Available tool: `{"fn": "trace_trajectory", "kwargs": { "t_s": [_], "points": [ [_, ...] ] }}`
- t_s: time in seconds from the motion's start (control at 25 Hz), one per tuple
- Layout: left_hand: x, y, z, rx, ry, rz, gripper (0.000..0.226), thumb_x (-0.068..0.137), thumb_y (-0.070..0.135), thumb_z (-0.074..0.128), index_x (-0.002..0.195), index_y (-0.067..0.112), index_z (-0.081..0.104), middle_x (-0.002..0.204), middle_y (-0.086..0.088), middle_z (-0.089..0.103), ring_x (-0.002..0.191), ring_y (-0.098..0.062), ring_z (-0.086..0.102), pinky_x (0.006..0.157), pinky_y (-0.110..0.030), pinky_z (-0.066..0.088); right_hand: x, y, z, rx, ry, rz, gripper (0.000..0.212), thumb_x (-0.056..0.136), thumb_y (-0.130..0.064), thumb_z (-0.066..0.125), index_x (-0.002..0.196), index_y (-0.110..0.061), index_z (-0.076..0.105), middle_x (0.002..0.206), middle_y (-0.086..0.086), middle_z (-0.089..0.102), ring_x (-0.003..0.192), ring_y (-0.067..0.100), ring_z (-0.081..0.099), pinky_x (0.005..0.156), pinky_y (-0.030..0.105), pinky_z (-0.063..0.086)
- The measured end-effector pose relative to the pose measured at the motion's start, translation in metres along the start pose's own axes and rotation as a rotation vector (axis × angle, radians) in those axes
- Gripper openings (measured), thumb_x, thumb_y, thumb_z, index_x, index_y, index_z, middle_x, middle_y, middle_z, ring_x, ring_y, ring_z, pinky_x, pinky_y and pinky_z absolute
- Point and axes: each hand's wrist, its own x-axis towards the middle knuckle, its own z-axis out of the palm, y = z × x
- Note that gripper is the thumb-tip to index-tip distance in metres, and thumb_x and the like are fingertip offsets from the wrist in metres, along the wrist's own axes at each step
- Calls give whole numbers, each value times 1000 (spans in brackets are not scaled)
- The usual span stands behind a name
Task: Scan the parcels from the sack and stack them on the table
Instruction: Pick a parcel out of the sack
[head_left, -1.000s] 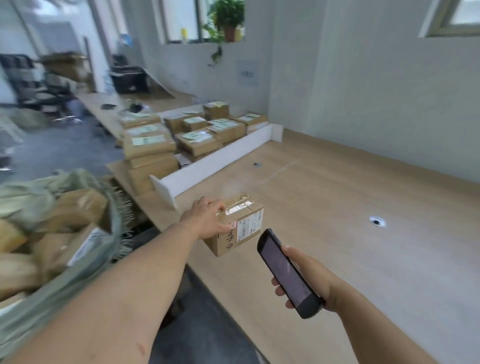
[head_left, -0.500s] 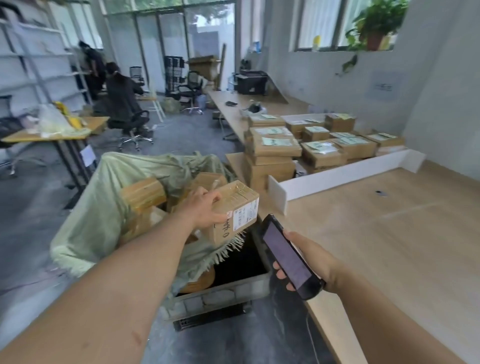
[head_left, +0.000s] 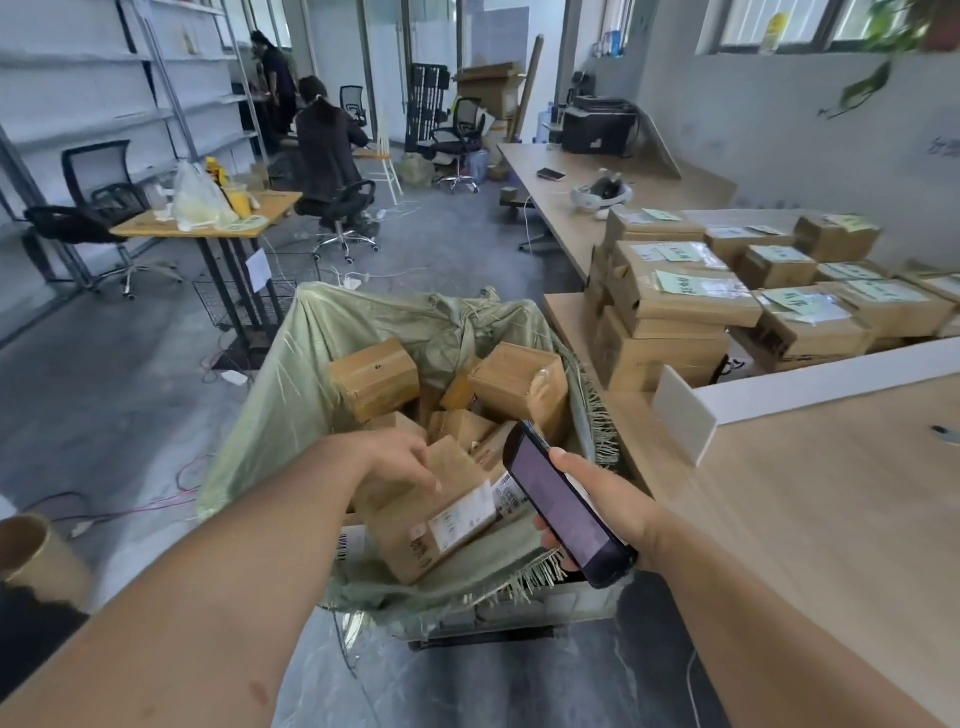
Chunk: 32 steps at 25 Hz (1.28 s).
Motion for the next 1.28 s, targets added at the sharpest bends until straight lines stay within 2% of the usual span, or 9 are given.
{"fn": "trace_trajectory", "kwargs": {
  "t_s": [0.28,0.44,0.6,0.72,0.84,0.92,1.04,1.12,1.28],
  "points": [
    [43,32,26,166,-81,-10,51,86,33,66,135,35,51,138,1,49,115,-21,52,88,-34,47,4,-5,-20,30,67,-7,60,91,-61,54,107,-5,65,78,12,67,78,28,63,62,37,54],
    [49,55,19,354,-312,-63,64,80,51,68,137,31,45,140,-2,46,101,-20,55,85,-34,51,0,-3,-36,33,118,-19,54,98,-57,45,107,-7,65,76,9,68,73,24,66,60,35,56],
    [50,58,17,523,-417,-135,71,87,34,66,148,31,30,152,-8,32,123,-28,49,96,-37,47,-1,-3,-42,60,114,-31,58,97,-58,46,108,-4,64,81,12,67,71,24,65,57,34,56],
    [42,48,0,254,-357,-144,72,87,27,64,149,35,28,138,-9,43,111,-27,55,90,-40,49,5,-7,-36,64,108,-25,59,96,-58,48,105,-3,65,82,14,66,70,25,63,56,34,55],
    [26,27,-43,-6,-234,-191,84,84,27,67,148,47,17,147,-13,32,104,-29,51,79,-42,52,17,-16,-21,26,60,-35,60,96,-59,47,102,-2,67,79,15,65,74,29,61,57,36,54],
    [22,2,-69,-118,-74,-219,82,83,34,68,150,40,20,148,-11,33,107,-29,51,88,-43,51,27,-23,-5,-14,11,-54,58,97,-59,46,102,-5,66,79,15,66,81,33,59,60,38,53],
    [28,-47,-88,31,171,-287,89,81,56,64,152,26,19,153,-10,30,129,-31,43,102,-41,42,43,-32,20,-29,-51,-41,57,94,-61,49,106,-7,64,85,15,67,83,31,62,62,37,53],
    [33,-70,-86,164,175,-321,85,86,61,54,152,19,21,156,-9,26,138,-30,33,110,-39,33,52,-37,32,-46,-84,-28,59,91,-64,51,103,-8,66,88,15,67,81,28,63,64,38,52],
    [42,-79,-80,146,321,-163,53,90,43,56,136,17,51,133,-9,54,118,-26,52,91,-33,43,56,-43,38,-19,-94,-10,52,95,-59,48,98,-11,66,82,11,67,80,28,62,66,38,48]
  ]
}}
